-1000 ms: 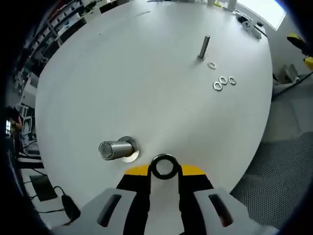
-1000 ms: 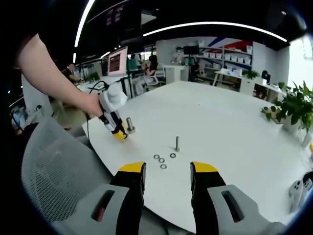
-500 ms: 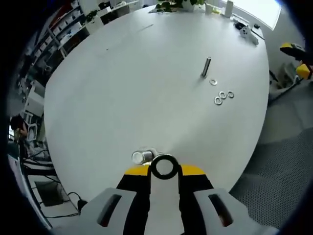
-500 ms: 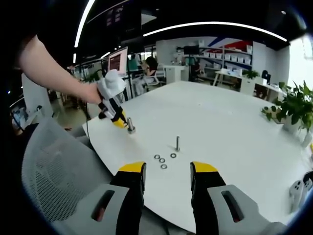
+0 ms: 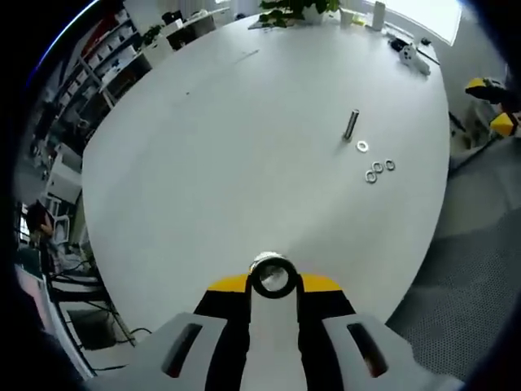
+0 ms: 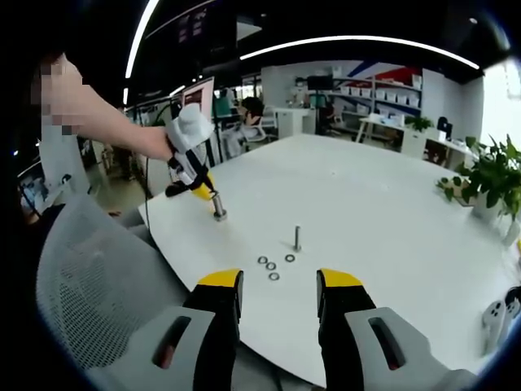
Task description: Place the washer onto the threaded stud by aligning its center hole with the stud, sliding it down to the base, and recovering from edge contact or off-axis alignment until the washer reaches the visible bottom stop.
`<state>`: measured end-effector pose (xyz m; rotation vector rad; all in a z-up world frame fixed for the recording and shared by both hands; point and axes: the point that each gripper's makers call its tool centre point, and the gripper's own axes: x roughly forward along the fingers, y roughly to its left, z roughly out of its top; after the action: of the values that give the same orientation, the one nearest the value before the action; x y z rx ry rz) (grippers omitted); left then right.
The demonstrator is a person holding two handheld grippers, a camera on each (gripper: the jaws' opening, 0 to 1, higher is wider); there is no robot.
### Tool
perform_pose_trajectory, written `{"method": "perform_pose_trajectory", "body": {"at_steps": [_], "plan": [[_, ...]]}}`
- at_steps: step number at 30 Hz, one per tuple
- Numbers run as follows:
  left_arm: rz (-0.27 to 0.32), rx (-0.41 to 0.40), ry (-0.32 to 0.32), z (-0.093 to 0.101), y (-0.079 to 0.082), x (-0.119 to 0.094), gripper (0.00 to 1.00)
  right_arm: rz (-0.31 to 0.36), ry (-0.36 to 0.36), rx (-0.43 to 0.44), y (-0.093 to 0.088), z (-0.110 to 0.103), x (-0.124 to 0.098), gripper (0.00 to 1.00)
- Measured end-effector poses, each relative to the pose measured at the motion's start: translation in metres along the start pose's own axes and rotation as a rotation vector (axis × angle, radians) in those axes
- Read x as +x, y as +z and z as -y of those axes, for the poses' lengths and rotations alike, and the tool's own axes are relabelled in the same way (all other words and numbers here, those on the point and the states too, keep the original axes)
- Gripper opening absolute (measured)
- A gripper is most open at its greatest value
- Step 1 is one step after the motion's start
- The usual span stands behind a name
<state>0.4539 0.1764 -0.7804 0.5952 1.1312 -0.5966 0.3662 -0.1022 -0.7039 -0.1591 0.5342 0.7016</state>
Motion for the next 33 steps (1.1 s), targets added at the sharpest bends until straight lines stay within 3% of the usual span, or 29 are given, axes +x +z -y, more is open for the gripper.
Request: {"method": "perform_pose_trajectory", "body": {"at_steps": [19, 33], "plan": [[-0.042, 0.04, -0.014, -0.007, -0.001, 0.017, 0.19, -0.004, -0.007, 0.0, -0.001, 0.001, 0.0, 0.38], [-0.077, 0.084, -0.045, -0.004, -0.007, 0.042, 0.19, -0.022, -0.024, 0.003, -0.004, 0.004, 0.001, 0.38]]}}
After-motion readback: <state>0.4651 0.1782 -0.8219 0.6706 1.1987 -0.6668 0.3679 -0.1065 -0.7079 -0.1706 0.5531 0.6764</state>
